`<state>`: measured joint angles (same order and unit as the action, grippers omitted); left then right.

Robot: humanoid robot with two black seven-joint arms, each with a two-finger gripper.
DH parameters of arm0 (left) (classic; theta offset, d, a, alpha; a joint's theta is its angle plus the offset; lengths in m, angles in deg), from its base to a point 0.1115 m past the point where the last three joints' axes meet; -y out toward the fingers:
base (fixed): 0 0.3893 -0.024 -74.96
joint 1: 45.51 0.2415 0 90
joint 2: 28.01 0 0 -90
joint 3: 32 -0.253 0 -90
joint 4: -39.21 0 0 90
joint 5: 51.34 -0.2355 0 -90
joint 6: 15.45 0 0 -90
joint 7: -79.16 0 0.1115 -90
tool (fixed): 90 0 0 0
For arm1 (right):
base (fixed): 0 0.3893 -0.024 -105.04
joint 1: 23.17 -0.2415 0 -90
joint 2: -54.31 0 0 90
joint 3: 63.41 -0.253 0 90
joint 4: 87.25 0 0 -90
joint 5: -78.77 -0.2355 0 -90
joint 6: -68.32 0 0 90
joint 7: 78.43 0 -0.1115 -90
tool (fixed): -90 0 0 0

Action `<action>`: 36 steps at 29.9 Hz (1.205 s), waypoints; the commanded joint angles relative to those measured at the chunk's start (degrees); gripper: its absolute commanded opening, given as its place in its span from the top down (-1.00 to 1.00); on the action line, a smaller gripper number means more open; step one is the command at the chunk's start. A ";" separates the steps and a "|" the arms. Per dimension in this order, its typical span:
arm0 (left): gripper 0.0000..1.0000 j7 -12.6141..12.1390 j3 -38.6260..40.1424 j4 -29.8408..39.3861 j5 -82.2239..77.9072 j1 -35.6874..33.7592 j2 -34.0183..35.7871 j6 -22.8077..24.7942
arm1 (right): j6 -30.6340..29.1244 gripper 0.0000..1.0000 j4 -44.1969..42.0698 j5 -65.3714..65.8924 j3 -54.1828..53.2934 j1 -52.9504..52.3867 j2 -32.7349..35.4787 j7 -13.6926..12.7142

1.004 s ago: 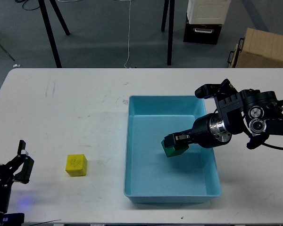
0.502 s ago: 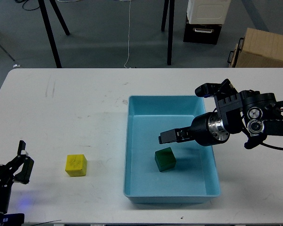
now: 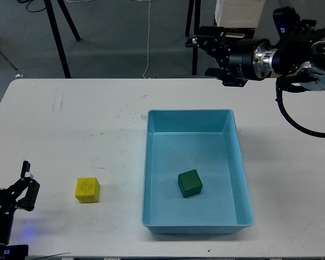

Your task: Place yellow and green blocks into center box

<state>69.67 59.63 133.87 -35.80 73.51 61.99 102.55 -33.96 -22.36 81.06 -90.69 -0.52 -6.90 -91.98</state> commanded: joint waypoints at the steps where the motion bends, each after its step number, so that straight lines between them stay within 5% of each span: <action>1: -1.00 -0.09 0.03 0.00 0.02 -0.01 0.00 0.00 | -6.76 -1.00 -10.10 -14.03 -12.15 5.99 -2.41 7.36; 3: -1.00 -0.17 -0.05 0.00 -0.07 -0.45 0.00 0.00 | -13.17 -1.00 -14.95 -18.35 -17.60 8.80 -5.30 11.15; 9: -1.00 -0.09 -0.58 0.00 -0.25 -0.80 0.00 0.00 | -15.72 -1.00 -14.54 -25.74 -32.46 21.10 -5.32 11.87; 19: -1.00 0.00 -0.84 0.00 -0.25 -0.62 0.00 0.00 | -15.72 -1.00 10.13 -33.84 -54.09 60.45 -1.80 12.40; 26: -1.00 0.18 -0.84 0.35 -0.25 -0.54 0.00 0.00 | -15.72 -1.00 26.77 -34.02 -60.08 83.58 -6.36 12.49; 36: -1.00 0.61 -0.23 0.61 -0.16 -0.36 0.00 0.00 | -15.72 -1.00 31.79 -33.23 -59.20 92.22 -15.34 12.58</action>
<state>70.05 58.85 134.28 -36.05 72.99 61.99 102.55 -49.68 9.01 47.76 -149.27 90.46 -21.91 -79.40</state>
